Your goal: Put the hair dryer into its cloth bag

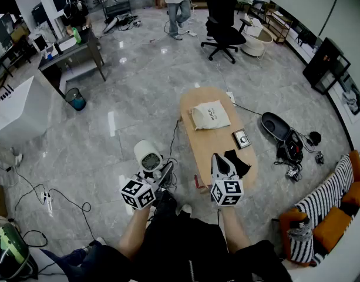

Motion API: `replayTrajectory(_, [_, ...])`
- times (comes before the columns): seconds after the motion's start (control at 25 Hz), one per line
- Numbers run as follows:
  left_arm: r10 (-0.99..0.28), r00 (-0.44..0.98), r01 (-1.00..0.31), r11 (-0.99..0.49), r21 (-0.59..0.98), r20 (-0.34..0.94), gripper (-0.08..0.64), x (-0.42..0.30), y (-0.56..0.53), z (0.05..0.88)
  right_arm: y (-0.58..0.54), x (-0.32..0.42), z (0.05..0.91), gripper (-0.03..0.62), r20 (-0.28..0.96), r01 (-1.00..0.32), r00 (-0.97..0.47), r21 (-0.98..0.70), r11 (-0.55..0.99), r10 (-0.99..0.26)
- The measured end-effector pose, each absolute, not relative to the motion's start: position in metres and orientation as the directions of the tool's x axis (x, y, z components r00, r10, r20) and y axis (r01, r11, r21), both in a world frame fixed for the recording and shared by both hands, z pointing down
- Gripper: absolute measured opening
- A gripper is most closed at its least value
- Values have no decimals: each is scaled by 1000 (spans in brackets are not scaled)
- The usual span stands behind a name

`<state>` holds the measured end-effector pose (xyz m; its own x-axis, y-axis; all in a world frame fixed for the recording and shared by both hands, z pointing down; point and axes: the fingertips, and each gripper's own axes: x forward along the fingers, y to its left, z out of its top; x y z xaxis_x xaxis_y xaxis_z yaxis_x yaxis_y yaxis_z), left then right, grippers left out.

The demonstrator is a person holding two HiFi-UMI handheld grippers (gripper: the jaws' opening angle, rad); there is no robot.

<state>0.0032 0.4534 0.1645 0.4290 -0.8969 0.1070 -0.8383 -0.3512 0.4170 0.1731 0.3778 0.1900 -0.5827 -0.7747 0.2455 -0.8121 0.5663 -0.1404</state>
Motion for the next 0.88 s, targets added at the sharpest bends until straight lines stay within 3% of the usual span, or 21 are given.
replayTrajectory(0.88, [-866, 475, -816, -366, 448, 157, 202, -16, 360, 184, 301, 151, 204, 9, 277, -824, -566, -150, 547, -776])
